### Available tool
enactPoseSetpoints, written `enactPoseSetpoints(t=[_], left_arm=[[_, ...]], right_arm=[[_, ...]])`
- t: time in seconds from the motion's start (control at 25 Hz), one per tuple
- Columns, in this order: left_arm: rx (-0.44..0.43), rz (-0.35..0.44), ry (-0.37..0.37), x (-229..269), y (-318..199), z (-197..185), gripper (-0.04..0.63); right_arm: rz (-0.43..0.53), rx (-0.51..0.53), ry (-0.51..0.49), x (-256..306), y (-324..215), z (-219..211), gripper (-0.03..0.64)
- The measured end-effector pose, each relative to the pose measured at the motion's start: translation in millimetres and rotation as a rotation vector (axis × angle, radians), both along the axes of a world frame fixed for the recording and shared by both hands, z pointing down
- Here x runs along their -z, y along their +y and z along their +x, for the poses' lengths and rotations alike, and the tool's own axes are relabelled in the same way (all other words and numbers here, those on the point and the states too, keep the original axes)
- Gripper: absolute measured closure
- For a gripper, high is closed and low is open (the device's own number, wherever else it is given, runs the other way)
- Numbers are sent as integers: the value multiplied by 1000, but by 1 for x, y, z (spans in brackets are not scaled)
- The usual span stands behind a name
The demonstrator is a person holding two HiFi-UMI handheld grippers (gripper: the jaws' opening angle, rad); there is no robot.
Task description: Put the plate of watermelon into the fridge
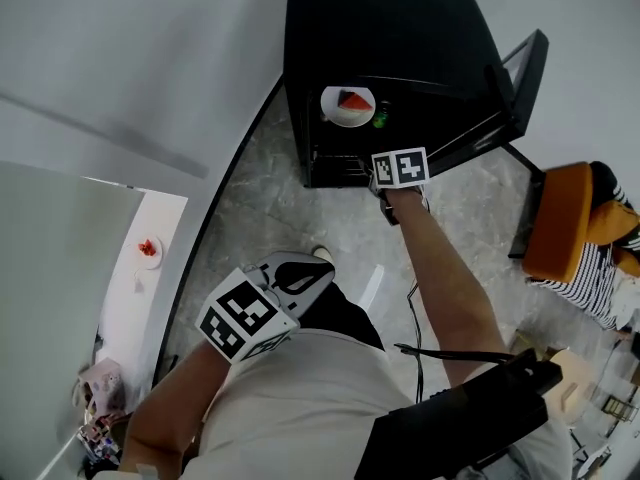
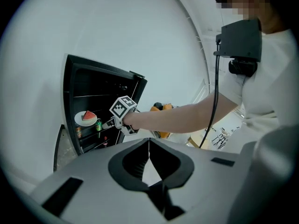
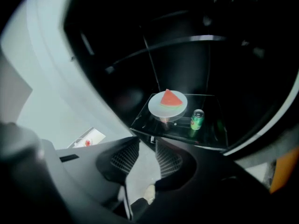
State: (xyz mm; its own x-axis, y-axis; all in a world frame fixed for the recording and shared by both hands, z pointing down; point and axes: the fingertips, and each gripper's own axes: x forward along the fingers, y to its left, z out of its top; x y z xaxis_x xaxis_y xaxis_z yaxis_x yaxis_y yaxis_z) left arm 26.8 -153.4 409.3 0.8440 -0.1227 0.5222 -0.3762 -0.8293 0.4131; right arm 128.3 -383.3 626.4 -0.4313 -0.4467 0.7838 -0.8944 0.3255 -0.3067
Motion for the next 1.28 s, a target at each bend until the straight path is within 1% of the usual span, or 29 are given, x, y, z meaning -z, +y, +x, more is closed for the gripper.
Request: enactPoseSetpoints(t=[0.16,0.36,0.64,0.84,1.04,1.28], left_arm=[[-14,15,22,9,28,-13,581],[-6,-3,65,13,63,-34,581],[-35,59,41,9,121,-65,581],[-27,67,48,7,158,-83,581],[-1,71,58,9,186,-102,581],[17,59,66,8,212,-117,581]], right_arm=[[28,-1,20,23,49,-6,552],[63,6,15,48,112,-26,589],[93,38,11,75,206,-60,595],[117,78,2,98,265,-86,598],[140,121,-18,124,316,-109,598],[163,153,-41,151,362,-125,601]])
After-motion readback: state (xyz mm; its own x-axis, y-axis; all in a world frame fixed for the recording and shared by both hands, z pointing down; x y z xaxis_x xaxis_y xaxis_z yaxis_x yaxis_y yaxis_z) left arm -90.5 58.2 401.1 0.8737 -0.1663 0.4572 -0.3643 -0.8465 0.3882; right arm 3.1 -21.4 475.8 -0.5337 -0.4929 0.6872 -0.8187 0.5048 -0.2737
